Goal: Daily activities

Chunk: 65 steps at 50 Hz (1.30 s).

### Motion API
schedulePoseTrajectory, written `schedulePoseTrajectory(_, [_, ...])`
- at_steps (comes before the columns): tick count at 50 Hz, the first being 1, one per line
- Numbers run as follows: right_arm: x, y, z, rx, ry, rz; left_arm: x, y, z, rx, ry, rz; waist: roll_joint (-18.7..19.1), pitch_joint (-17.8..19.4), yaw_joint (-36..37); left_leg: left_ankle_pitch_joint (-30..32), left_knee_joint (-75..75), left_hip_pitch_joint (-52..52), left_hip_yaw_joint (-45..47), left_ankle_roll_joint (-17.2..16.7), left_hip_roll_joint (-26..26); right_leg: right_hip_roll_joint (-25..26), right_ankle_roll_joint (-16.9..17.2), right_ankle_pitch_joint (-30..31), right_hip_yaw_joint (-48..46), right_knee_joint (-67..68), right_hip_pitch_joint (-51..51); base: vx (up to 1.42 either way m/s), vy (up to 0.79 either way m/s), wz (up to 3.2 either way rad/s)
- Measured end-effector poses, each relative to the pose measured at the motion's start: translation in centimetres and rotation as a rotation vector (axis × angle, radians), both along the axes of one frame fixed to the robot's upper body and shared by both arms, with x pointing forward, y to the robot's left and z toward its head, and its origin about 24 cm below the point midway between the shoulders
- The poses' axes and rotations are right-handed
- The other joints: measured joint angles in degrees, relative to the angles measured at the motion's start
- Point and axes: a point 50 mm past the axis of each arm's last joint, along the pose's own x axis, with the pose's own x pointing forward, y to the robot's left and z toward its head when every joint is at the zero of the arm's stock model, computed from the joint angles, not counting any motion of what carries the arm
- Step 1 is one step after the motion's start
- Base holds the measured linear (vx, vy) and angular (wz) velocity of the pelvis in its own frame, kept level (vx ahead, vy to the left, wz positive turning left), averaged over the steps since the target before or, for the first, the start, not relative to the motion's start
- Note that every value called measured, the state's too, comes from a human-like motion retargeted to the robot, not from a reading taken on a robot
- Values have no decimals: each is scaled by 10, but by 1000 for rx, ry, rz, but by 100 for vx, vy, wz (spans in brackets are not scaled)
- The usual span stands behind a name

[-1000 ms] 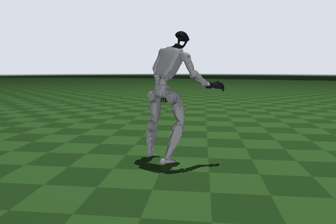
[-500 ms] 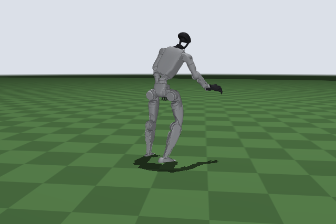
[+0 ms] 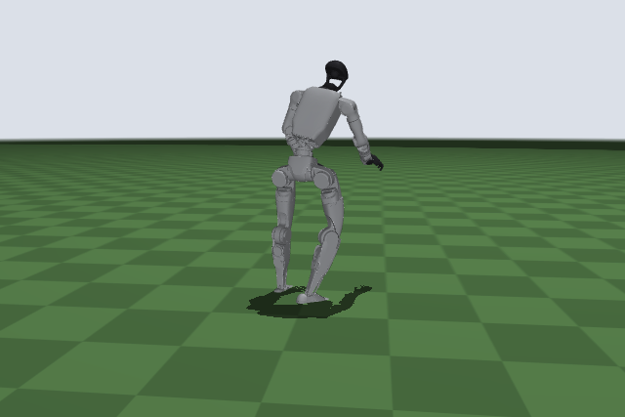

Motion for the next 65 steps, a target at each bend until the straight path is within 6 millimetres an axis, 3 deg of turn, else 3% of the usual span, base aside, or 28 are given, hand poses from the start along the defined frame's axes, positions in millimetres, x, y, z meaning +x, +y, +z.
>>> schedulePoseTrajectory(5, [2, 51, -15, -102, 100, 201, 19, -20, 32, -26, -139, -30, -20, -6, -4, 3, -1, -11, -2, 0, -3, -5, -1, -7, -10, 15, -10, -5, -2, 26])
schedulePoseTrajectory(10, [0, 91, -18, -185, 153, 370, 36, -33, 60, -37, -240, -27, -43, -10, -16, 2, -1, -23, -4, 0, -1, -8, -3, -13, -14, 33, -24, -2, -1, 8])
schedulePoseTrajectory(15, [0, 116, -2, -241, 131, 478, 51, -37, 80, -34, -293, 9, -64, -12, -29, -2, -1, -34, -5, 0, 5, -8, -5, -16, -13, 49, -39, 0, 0, 0])
schedulePoseTrajectory(19, [2, 125, 20, -277, 79, 514, 61, -35, 89, -25, -308, 41, -77, -11, -36, -5, -1, -39, -2, 0, 11, -7, -7, -17, -12, 60, -49, 0, 0, 0])
schedulePoseTrajectory(26, [9, 122, 60, -317, -18, 488, 69, -30, 97, -28, -312, 77, -90, -8, -41, -10, 6, -41, 10, 0, 23, -5, -11, -18, -16, 69, -55, 0, -1, 2])
schedulePoseTrajectory(34, [15, 91, 86, -341, -96, 367, 78, -10, 111, -46, -349, 120, -86, -1, -30, -47, 71, -46, 49, 0, 47, 5, -13, -20, -29, 53, -35, 1, -6, 15])
schedulePoseTrajectory(42, [18, 54, 84, -394, -69, 239, 72, 11, 96, -7, -310, 146, -72, 3, -8, -100, 171, -56, 84, 16, 75, 30, -12, -8, -49, 5, 9, 0, -1, 9])
schedulePoseTrajectory(48, [21, 38, 77, -462, 1, 184, 68, 21, 82, 66, -264, 151, -60, 4, 9, -129, 217, -58, 93, 27, 94, 52, -10, 8, -58, -34, 38, 0, 0, 0])
schedulePoseTrajectory(52, [22, 39, 74, -506, 35, 191, 68, 22, 79, 105, -254, 148, -56, 5, 18, -139, 230, -58, 93, 31, 102, 66, -9, 19, -61, -55, 51, 0, 0, 0])
schedulePoseTrajectory(58, [18, 56, 72, -537, 35, 263, 69, 22, 84, 135, -280, 144, -58, 5, 23, -146, 235, -58, 93, 36, 108, 75, -7, 29, -61, -71, 58, 0, 0, 0])
schedulePoseTrajectory(65, [6, 83, 78, -527, -28, 383, 73, 21, 110, 131, -404, 136, -73, 6, 22, -142, 228, -64, 99, 40, 106, 70, -6, 29, -57, -63, 43, 0, 0, 0])
